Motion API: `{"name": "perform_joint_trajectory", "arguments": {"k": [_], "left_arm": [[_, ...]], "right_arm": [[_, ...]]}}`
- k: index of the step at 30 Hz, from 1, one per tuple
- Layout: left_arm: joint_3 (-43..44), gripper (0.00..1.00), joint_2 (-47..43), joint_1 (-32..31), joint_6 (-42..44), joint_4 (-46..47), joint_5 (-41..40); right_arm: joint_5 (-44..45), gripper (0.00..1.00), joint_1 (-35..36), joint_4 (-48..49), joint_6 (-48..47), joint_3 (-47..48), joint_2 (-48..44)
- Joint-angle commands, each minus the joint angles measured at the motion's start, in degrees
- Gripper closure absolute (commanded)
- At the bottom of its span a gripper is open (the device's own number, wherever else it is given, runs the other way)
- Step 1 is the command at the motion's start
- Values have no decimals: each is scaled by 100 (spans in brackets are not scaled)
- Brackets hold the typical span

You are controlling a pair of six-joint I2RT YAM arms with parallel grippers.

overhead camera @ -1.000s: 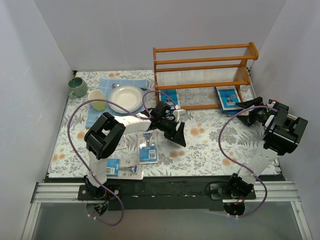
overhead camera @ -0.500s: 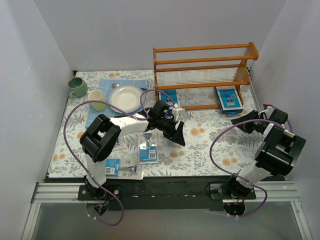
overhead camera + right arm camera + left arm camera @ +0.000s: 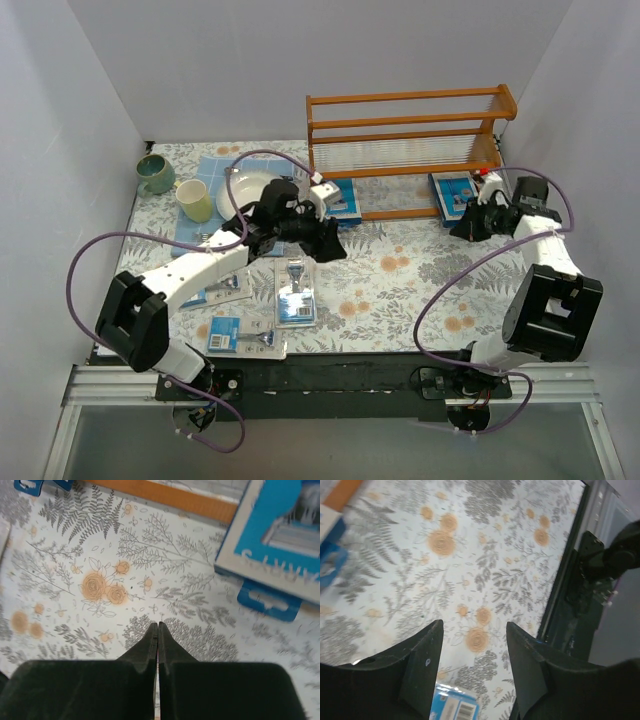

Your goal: Place and organize the shaving razors onto the shelf

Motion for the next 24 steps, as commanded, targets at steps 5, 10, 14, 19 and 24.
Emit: {"name": "perform_joint_trajectory", "arguments": {"k": [5, 10, 14, 19, 24], "left_arm": [[-209, 40, -1089, 1392, 171, -188, -1411], [-569, 2, -1397, 2552, -58, -4, -1173], [-736, 2, -1520, 3106, -138, 111, -1270], [-904, 2, -1555, 3406, -287, 181, -1139], [-1044, 2, -1555, 3459, -392, 225, -963]], "right_arm": [[1335, 99, 979, -1441, -3134, 1935, 1036], [1949, 99, 1358, -1785, -4092, 2358, 1344], [2381, 99, 1595, -1776, -5031, 2157, 1301], [2732, 99, 1797, -1644, -5403, 1945, 1370], [2996, 99, 2008, -1565, -5570, 1980, 1529]]}}
